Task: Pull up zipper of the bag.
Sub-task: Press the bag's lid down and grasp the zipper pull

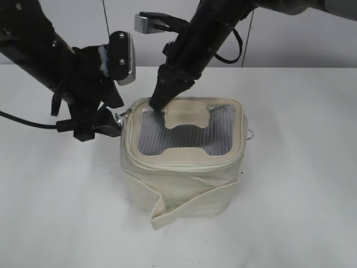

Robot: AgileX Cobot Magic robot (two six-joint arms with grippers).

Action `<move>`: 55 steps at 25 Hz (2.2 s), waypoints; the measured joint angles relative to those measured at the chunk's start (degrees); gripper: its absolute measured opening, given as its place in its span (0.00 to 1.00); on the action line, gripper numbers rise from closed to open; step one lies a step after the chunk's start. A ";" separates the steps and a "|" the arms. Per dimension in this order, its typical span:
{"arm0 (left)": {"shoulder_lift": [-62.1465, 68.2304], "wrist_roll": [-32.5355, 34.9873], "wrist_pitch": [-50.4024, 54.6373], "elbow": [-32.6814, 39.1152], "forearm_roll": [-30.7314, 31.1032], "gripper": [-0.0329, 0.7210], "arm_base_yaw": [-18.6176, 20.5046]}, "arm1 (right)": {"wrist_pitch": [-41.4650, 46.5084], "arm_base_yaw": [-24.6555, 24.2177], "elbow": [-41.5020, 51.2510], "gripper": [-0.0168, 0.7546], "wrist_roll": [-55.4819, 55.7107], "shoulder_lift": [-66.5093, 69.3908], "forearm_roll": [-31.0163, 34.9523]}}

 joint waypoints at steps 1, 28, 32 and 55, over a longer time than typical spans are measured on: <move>0.00 0.00 -0.07 0.00 0.00 0.69 0.00 | 0.00 0.00 0.00 0.08 0.00 0.00 0.00; 0.00 -24.52 11.17 -0.33 -0.52 0.04 0.00 | 0.00 0.32 0.00 0.07 3.48 -0.06 -0.61; 0.00 -30.61 14.59 -0.33 -0.91 0.04 0.00 | 0.00 0.32 0.00 0.07 4.76 -0.11 -0.68; -3.95 -51.03 26.43 -0.33 -3.44 0.04 -6.05 | 0.11 0.34 -3.39 0.07 9.27 -0.12 -5.29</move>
